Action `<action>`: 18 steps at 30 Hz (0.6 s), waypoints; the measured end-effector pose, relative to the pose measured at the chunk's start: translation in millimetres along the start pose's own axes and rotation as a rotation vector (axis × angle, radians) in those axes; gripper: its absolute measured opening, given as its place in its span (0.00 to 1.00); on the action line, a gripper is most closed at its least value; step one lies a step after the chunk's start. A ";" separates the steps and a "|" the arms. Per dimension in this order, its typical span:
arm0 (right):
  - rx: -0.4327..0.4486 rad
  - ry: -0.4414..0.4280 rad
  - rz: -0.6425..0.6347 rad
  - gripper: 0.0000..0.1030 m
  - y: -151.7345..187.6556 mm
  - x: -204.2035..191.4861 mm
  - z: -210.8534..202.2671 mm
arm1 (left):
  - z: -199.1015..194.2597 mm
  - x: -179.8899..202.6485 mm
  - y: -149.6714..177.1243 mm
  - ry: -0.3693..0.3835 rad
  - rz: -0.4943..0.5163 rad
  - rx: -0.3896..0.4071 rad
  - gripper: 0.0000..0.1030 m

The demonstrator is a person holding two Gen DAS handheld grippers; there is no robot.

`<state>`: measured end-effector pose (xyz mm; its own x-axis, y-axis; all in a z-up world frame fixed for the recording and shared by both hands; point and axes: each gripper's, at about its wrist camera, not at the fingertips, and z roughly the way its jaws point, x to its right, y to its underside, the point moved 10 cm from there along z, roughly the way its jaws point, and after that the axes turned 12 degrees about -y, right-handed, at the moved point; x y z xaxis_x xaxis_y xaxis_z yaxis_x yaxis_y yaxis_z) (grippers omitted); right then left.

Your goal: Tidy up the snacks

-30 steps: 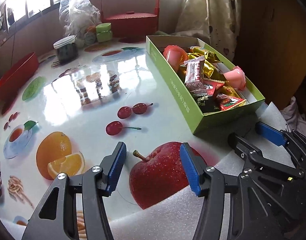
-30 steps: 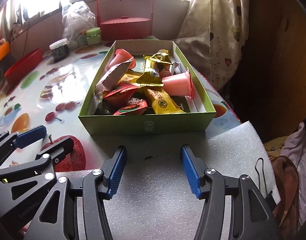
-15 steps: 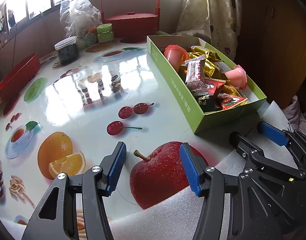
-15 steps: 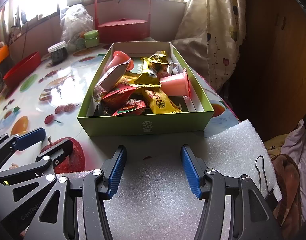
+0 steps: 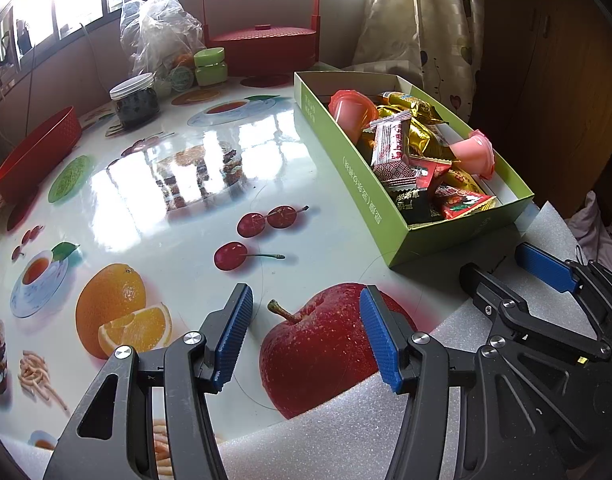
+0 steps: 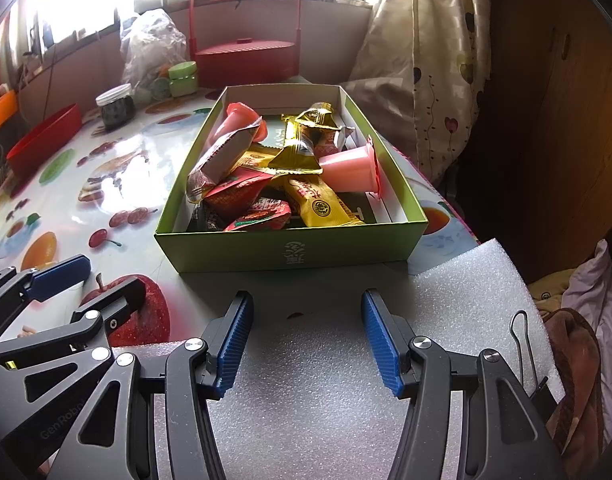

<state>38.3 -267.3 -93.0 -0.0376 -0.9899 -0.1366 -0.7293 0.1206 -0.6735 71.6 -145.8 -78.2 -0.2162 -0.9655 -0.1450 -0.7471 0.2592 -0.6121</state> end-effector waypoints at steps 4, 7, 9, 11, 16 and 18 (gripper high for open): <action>-0.001 0.000 -0.001 0.55 0.4 0.2 0.0 | 0.0 0.0 0.0 0.000 0.000 0.000 0.55; 0.000 0.000 -0.001 0.55 0.3 0.0 0.0 | 0.1 -0.1 0.2 0.000 0.000 0.000 0.55; 0.000 0.000 -0.001 0.55 0.4 0.0 0.0 | 0.1 0.0 0.3 -0.001 0.000 0.000 0.55; 0.001 0.000 -0.001 0.55 -0.2 0.1 0.0 | 0.1 -0.1 0.1 -0.001 0.001 0.000 0.55; 0.001 0.000 -0.001 0.55 0.0 0.7 -0.3 | -0.1 0.0 0.2 -0.001 0.000 0.001 0.55; 0.001 0.000 -0.001 0.55 0.0 0.6 -0.3 | -0.1 -0.4 0.0 -0.001 0.001 -0.001 0.55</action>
<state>38.1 -267.9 -92.9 -0.0364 -0.9900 -0.1359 -0.7286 0.1194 -0.6745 71.6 -145.4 -78.1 -0.2163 -0.9653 -0.1464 -0.7473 0.2602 -0.6114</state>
